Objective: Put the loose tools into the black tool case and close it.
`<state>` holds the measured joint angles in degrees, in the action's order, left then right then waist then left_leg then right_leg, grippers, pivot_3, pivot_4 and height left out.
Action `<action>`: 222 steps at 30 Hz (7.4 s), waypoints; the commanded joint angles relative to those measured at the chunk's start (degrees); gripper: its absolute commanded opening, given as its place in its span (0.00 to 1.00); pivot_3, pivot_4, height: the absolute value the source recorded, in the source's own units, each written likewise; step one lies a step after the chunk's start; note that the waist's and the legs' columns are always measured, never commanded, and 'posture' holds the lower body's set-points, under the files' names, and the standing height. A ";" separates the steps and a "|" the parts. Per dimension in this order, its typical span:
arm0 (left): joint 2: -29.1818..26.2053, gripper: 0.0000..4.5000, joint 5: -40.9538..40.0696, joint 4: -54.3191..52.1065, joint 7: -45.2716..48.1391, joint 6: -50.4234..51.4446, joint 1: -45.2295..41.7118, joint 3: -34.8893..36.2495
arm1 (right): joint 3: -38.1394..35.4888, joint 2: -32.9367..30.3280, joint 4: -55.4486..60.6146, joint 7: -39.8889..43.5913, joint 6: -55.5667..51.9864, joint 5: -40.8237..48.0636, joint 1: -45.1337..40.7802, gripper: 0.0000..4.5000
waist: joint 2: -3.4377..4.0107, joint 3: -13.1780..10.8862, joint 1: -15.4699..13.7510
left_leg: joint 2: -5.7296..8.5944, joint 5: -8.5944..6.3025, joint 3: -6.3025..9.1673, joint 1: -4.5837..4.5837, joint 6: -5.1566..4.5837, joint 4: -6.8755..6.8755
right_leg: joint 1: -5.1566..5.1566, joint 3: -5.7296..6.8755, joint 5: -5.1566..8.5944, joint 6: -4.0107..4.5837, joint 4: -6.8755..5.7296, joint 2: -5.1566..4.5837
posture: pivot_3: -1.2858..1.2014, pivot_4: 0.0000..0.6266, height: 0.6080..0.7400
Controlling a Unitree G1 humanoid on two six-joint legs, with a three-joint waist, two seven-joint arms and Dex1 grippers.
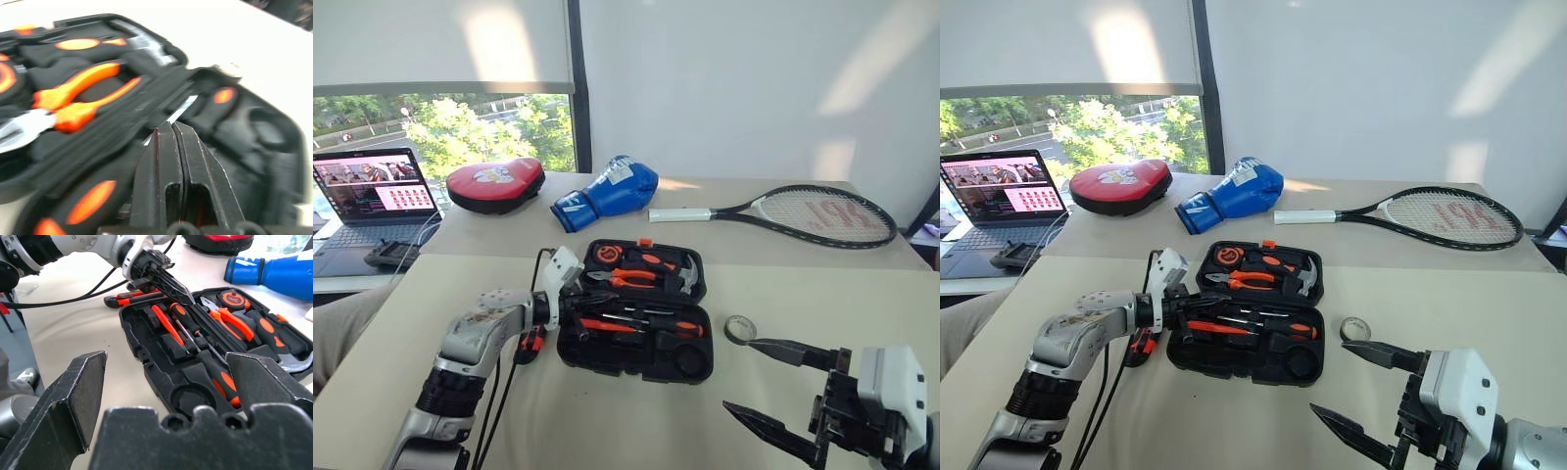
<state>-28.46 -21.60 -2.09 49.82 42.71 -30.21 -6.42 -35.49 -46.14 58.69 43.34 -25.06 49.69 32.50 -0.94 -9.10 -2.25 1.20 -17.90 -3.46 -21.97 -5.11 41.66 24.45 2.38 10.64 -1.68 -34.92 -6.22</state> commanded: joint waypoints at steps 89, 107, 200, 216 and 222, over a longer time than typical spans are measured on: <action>-13.54 0.39 14.61 14.12 37.42 -41.29 -10.05 -17.80 | -6.28 2.08 1.31 1.93 2.14 1.09 6.50 1.00 | -0.37 -0.20 -0.09 | 0.01 0.00 -0.09 0.06 0.09 -0.52 | 0.18 0.11 0.26 0.23 0.03 0.00 | 0.52 0.24 1.00; -12.65 0.83 -3.01 3.49 33.59 -13.28 -6.37 -2.77 | -6.03 1.08 1.23 0.87 2.97 1.40 7.06 1.00 | -0.37 -0.20 0.77 | -0.08 0.13 -0.02 -0.10 0.31 -0.14 | 0.19 0.19 0.25 0.01 -0.08 0.02 | 0.52 0.24 1.00; -21.46 1.00 -28.99 -32.95 3.74 -0.90 26.40 19.85 | 55.79 -5.53 -29.81 20.96 -30.42 -20.73 -67.20 0.43 | -0.15 0.10 1.55 | 0.05 0.62 0.00 -0.21 0.93 -0.71 | 0.60 0.49 0.21 0.50 -0.06 0.04 | 0.52 0.24 1.00; -6.42 1.00 -22.17 -18.56 -27.24 9.12 6.93 15.90 | 31.73 7.51 -38.49 -5.80 -32.22 -19.44 -61.98 0.75 | -0.18 0.08 0.86 | 0.22 0.83 0.04 -0.17 0.97 -0.68 | 0.57 0.41 -0.13 0.40 -0.21 -0.02 | 0.52 0.24 1.00; -1.21 1.00 -14.95 -2.13 -36.88 19.52 -8.68 11.42 | 34.17 9.40 -46.34 -13.18 -30.08 -26.39 -66.75 0.99 | -0.23 0.05 1.33 | 0.39 0.94 0.00 -0.24 0.91 -0.72 | 0.61 0.41 -0.21 0.34 -0.19 0.05 | 0.52 0.24 1.00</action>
<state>-30.36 -39.06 -7.97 14.46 60.66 -35.66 6.38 -0.81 -37.59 13.40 32.16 -56.51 24.75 -32.01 -1.17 -9.04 -0.91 1.60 -16.96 -3.47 -22.21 -4.20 40.94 25.06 2.80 10.43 -1.34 -35.10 -6.16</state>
